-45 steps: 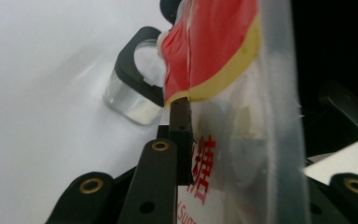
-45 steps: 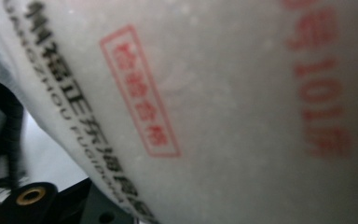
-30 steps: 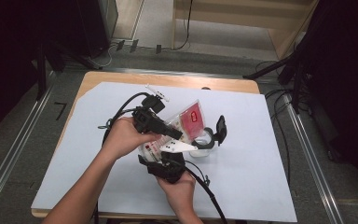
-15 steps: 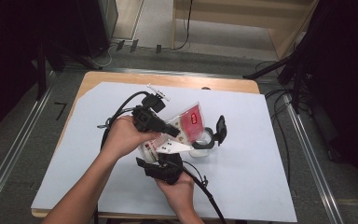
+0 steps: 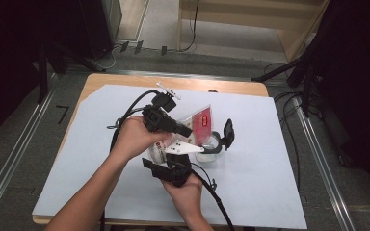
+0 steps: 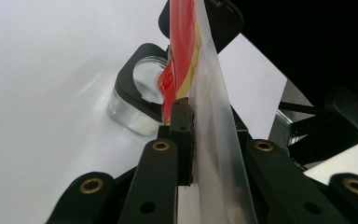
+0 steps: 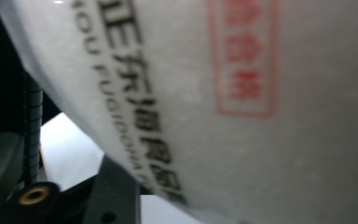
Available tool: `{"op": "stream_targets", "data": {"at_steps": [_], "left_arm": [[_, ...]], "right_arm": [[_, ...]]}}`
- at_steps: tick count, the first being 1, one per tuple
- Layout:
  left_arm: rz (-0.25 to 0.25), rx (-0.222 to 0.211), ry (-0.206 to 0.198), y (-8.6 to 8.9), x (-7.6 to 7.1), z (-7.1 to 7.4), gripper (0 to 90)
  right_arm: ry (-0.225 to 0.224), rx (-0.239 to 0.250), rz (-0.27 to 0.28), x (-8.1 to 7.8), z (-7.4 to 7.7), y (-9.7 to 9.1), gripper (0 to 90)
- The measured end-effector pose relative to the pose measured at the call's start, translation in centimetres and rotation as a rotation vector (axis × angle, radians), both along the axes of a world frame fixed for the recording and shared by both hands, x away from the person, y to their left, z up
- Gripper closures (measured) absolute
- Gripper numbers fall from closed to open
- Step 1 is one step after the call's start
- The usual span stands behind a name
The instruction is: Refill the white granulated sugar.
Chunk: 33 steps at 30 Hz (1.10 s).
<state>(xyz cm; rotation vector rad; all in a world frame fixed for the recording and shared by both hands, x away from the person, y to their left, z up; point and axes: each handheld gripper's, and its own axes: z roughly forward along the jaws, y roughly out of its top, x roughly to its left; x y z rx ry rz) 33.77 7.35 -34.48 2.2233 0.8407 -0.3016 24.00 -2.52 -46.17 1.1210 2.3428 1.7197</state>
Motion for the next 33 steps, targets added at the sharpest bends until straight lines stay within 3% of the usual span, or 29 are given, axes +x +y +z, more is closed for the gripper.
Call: {"op": "stream_targets", "data": {"at_steps": [4, 8, 13, 22, 33], "left_arm": [[-0.007, 0.000, 0.007, -0.4, 0.2, 0.3, 79.1], [-0.007, 0.012, 0.010, -0.5, 0.3, 0.6, 79.9], [-0.024, 0.038, 0.007, -0.7, 0.6, 0.7, 81.3], [-0.046, 0.042, 0.029, -1.2, 0.9, 0.8, 81.6], [-0.037, 0.042, 0.027, -0.8, 1.2, 0.6, 81.9]], "right_arm": [[0.004, 0.006, -0.007, 0.0, 0.1, 0.0, 55.2], [-0.011, -0.005, -0.010, 0.0, 0.4, 0.0, 60.4], [-0.004, -0.003, -0.011, 0.2, 0.5, 0.0, 60.8], [0.006, -0.041, -0.014, 0.2, 0.6, -0.4, 60.6], [-0.002, -0.040, -0.018, 0.5, 0.5, 0.1, 60.6]]}}
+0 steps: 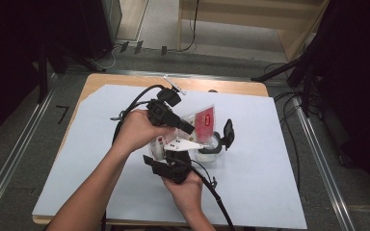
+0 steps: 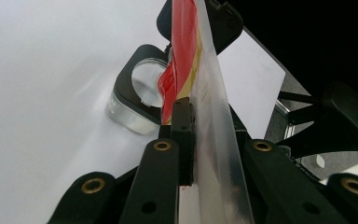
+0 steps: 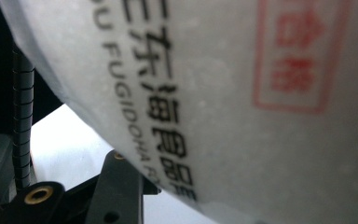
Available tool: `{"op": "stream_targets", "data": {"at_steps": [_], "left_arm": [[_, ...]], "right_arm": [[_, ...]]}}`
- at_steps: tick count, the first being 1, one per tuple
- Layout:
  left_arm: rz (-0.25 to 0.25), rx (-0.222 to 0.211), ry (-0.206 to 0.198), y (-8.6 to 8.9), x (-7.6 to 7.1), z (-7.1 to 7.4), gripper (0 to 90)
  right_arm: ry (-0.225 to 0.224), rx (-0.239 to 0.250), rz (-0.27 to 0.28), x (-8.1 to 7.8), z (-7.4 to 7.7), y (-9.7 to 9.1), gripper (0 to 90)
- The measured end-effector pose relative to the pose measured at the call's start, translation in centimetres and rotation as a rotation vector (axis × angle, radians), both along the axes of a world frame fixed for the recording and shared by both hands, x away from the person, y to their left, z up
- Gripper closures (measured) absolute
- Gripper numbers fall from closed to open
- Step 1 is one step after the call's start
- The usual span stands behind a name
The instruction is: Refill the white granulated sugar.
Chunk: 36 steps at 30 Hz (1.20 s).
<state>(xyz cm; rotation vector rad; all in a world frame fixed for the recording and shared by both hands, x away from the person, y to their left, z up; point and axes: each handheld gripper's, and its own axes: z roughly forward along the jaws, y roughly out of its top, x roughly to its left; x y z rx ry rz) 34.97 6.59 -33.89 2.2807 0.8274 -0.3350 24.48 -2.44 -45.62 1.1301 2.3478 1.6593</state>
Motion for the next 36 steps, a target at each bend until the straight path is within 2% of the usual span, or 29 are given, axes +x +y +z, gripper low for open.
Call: {"op": "stream_targets", "data": {"at_steps": [7, 9, 17, 21, 24, 30, 36], "left_arm": [[-0.003, -0.008, 0.001, -0.14, 0.05, 0.02, 82.1], [-0.001, -0.006, -0.012, -0.15, -0.02, 0.06, 82.0], [0.011, -0.006, -0.026, -0.31, -0.25, 0.24, 81.3], [0.009, -0.001, -0.031, -0.15, -0.39, 0.41, 81.3], [0.020, 0.004, -0.042, -0.17, -0.43, 0.37, 81.6], [0.020, 0.000, -0.023, -0.11, -0.30, 0.29, 81.7], [0.010, 0.032, -0.020, -0.08, -0.07, 0.72, 81.6]], "right_arm": [[-0.002, 0.005, -0.004, 0.08, -0.02, -0.10, 59.4], [-0.006, 0.011, -0.006, 0.04, -0.04, -0.05, 58.3], [-0.006, 0.024, -0.011, 0.08, 0.04, -0.18, 60.3], [-0.007, 0.034, 0.000, -0.10, 0.13, -0.01, 58.1], [-0.014, 0.025, 0.001, -0.08, 0.13, 0.13, 57.5], [-0.011, 0.010, 0.004, -0.12, 0.19, 0.14, 61.2], [-0.003, 0.033, 0.009, 0.00, 0.48, 0.60, 61.1]]}}
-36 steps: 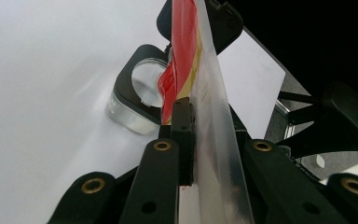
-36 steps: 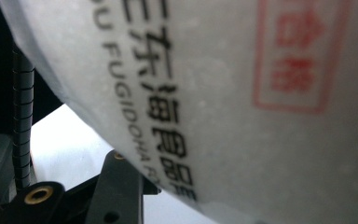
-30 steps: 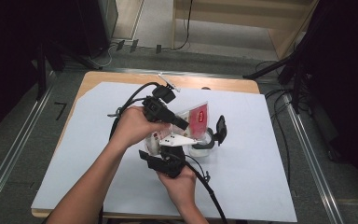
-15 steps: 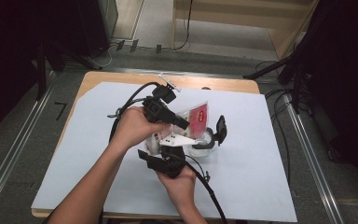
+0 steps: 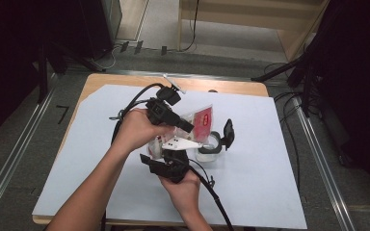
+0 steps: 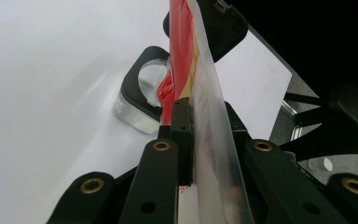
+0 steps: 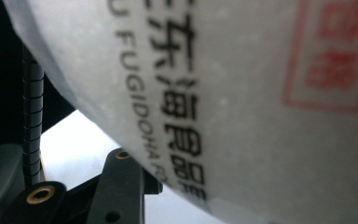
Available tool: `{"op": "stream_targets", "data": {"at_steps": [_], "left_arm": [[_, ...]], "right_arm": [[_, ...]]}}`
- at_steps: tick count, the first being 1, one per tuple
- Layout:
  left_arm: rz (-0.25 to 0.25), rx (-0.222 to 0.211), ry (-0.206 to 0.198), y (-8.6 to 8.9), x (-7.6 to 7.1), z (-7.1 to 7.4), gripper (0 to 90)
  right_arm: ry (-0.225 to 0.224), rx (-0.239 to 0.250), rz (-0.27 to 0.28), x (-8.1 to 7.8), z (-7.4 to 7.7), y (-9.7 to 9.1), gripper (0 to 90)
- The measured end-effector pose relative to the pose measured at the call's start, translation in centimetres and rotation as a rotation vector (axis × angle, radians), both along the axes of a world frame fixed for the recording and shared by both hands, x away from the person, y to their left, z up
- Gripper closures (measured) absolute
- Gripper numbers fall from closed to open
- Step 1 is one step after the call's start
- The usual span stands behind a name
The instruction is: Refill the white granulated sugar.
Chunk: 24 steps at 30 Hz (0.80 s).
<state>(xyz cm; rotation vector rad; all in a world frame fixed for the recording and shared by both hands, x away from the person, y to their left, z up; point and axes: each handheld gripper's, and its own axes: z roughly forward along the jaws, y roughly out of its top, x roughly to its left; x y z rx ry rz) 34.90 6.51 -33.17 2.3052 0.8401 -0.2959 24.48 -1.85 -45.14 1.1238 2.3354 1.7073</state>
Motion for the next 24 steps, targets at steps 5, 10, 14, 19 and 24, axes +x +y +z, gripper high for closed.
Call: {"op": "stream_targets", "data": {"at_steps": [5, 10, 14, 19, 24], "left_arm": [[-0.019, 0.003, 0.025, -0.5, 0.5, 0.1, 81.8], [-0.016, 0.007, 0.037, -0.7, 0.6, 0.1, 81.9], [-0.019, 0.007, 0.047, -0.9, 0.7, 0.1, 81.9], [-0.017, 0.003, 0.054, -1.0, 0.8, 0.3, 81.8], [-0.024, 0.013, 0.061, -1.1, 1.0, 0.3, 81.8]], "right_arm": [[-0.004, 0.001, -0.010, 0.0, 0.2, -0.2, 59.4], [-0.002, -0.001, -0.001, 0.1, 0.3, -0.3, 59.4], [0.002, -0.006, -0.004, 0.1, 0.4, -0.5, 61.8], [0.003, -0.004, -0.005, 0.1, 0.5, -0.6, 62.0], [0.002, 0.002, -0.008, 0.1, 0.5, -0.6, 61.6]]}}
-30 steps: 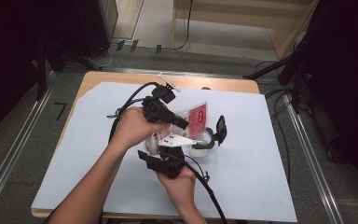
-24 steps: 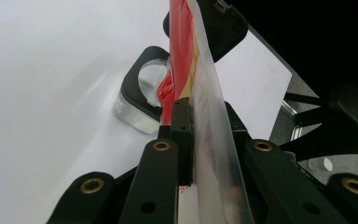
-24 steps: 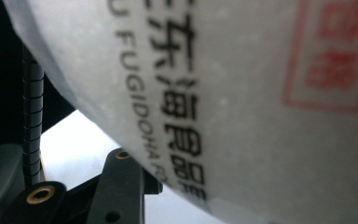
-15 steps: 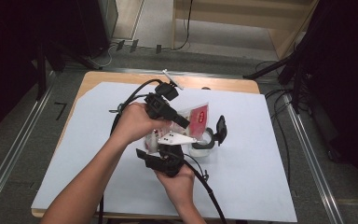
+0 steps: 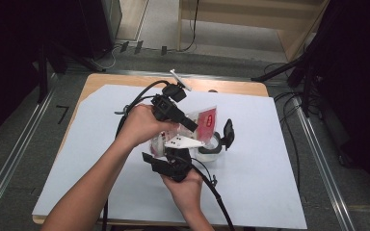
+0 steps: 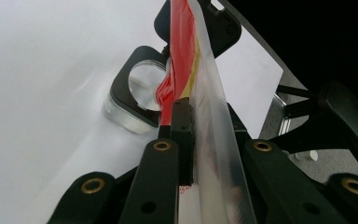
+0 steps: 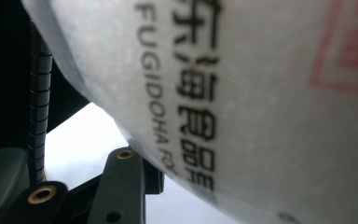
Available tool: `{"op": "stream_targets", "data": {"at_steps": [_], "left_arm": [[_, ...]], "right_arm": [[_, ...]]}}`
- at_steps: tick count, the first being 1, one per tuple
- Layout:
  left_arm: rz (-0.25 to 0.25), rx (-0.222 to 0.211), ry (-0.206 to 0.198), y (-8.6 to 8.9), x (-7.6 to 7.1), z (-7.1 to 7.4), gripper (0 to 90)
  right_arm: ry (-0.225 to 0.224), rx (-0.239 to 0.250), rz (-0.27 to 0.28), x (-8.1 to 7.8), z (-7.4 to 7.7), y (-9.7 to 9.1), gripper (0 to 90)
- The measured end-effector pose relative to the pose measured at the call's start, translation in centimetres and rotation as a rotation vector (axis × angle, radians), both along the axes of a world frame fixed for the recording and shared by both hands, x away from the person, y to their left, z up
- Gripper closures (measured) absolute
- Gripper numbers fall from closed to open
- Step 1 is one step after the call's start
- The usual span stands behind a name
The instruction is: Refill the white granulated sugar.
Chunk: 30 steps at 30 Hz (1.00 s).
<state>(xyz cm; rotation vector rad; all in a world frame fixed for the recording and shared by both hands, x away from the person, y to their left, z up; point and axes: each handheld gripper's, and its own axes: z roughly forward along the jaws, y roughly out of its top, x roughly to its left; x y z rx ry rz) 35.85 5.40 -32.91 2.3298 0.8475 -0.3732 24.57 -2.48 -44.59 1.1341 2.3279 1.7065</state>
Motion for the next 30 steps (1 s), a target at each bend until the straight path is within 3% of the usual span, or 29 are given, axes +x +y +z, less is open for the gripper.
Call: {"op": "stream_targets", "data": {"at_steps": [10, 15, 30], "left_arm": [[0.002, 0.010, 0.005, -0.01, 0.06, 0.18, 81.7], [0.004, 0.011, 0.010, 0.14, 0.25, 0.19, 81.7], [0.024, -0.005, 0.015, 0.51, 0.37, 0.21, 81.6]], "right_arm": [[-0.004, 0.009, 0.009, -0.20, 0.10, 0.26, 57.3], [-0.006, -0.007, 0.008, -0.15, 0.22, 0.28, 62.3], [-0.015, -0.020, 0.023, -0.02, 0.28, 0.42, 60.4]]}}
